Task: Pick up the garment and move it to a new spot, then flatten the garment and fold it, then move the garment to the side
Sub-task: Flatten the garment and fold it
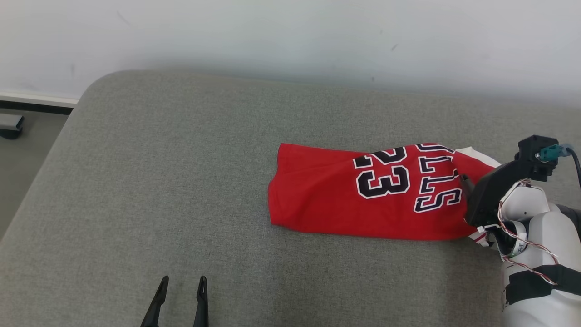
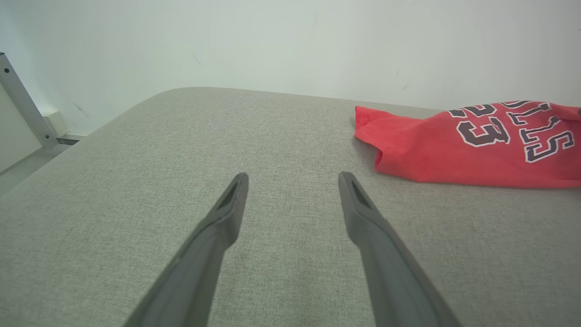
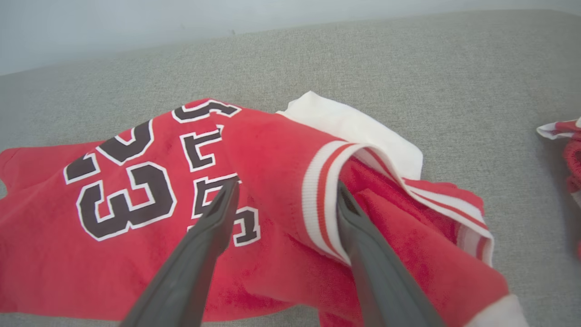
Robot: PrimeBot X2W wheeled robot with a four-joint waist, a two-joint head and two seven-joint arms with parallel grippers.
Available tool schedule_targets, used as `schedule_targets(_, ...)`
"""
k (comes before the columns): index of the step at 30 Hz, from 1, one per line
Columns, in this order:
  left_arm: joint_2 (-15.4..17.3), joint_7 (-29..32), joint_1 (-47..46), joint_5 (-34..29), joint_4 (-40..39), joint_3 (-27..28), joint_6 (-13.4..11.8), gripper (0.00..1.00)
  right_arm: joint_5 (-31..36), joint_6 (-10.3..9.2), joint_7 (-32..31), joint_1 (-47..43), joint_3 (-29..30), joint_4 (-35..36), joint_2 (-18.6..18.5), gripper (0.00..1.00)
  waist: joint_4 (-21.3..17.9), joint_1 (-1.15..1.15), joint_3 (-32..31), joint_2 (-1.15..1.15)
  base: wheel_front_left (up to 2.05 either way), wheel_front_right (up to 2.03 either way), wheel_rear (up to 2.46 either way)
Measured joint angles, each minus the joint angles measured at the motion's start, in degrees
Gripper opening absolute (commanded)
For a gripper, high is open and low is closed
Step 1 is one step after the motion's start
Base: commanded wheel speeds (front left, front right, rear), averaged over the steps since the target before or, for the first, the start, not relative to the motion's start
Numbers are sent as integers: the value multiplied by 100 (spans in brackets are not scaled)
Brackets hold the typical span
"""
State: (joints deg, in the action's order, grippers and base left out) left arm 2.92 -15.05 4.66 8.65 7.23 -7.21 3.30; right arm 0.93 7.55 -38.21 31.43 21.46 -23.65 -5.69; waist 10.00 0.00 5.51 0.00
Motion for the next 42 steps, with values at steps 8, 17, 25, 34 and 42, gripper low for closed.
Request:
schedule_targets(8, 0, 0, 2, 0, -12, 48, -26, 100, -706, 0, 270, -312, -673, 244, -176, 0, -80, 0, 21, 0, 0, 0, 0)
schedule_targets(17, 0, 0, 77, 44, -35, 131, -77, 100, -2382, 0, -1213, -2707, -1154, 2554, -419, 0, -398, 0, -69, 0, 0, 0, 0)
schedule_targets(25, 0, 0, 0, 44, -22, 102, -55, 100, -2843, 0, -1996, -4066, -1352, 3481, -166, 0, -694, -1, -83, 0, 0, 0, 0)
schedule_targets(34, -1, 0, -31, 48, 27, 87, -54, 100, -2343, 0, -2095, -4474, -1128, 3509, 23, 100, -792, -1, -123, 0, 0, 0, 0)
schedule_targets(42, -1, 0, -25, 59, 33, 69, -77, 100, -2802, 0, -2165, -4366, -589, 4278, 168, 100, -752, -1, -191, 0, 0, 0, 0)
